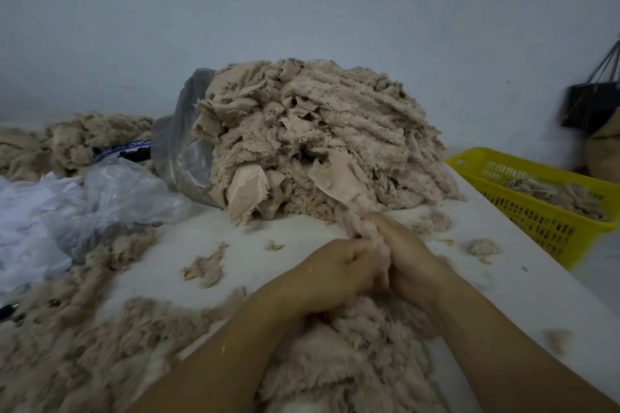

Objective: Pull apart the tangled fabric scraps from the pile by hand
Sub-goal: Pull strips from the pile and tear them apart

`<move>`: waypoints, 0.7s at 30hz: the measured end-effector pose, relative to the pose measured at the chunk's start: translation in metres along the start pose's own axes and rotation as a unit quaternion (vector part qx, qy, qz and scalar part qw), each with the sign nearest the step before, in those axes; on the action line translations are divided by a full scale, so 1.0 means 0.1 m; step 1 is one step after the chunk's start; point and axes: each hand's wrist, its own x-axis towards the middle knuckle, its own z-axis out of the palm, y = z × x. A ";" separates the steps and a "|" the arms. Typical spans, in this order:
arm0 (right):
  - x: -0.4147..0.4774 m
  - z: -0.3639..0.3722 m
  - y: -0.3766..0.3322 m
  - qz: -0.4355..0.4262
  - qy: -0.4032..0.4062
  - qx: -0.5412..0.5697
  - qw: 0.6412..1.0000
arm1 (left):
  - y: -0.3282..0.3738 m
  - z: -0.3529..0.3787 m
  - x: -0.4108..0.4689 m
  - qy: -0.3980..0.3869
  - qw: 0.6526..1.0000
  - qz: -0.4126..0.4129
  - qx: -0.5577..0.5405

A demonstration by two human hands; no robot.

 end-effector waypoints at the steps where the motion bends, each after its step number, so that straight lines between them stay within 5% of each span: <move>1: 0.02 -0.01 -0.02 -0.018 0.038 -0.012 0.999 | -0.01 -0.01 0.01 0.047 0.999 0.002 -0.014; 6: 0.09 0.01 0.03 -0.033 0.150 -0.114 0.982 | -0.18 -0.11 0.11 0.259 0.958 -0.082 -0.093; 10: 0.10 0.03 0.02 -0.043 0.139 0.012 0.989 | -0.14 -0.16 0.17 0.284 0.873 -0.062 -0.392; 13: 0.11 0.01 -0.01 -0.038 0.146 0.080 0.985 | -0.09 -0.23 0.16 0.263 0.815 -0.041 -0.514; 16: 0.11 0.07 -0.01 -0.026 0.129 0.157 0.979 | -0.06 -0.22 0.17 0.259 0.792 -0.057 -0.550; 21: 0.12 -0.08 -0.11 -0.010 0.134 0.316 0.939 | -0.16 -0.42 0.15 0.359 0.755 -0.057 -0.545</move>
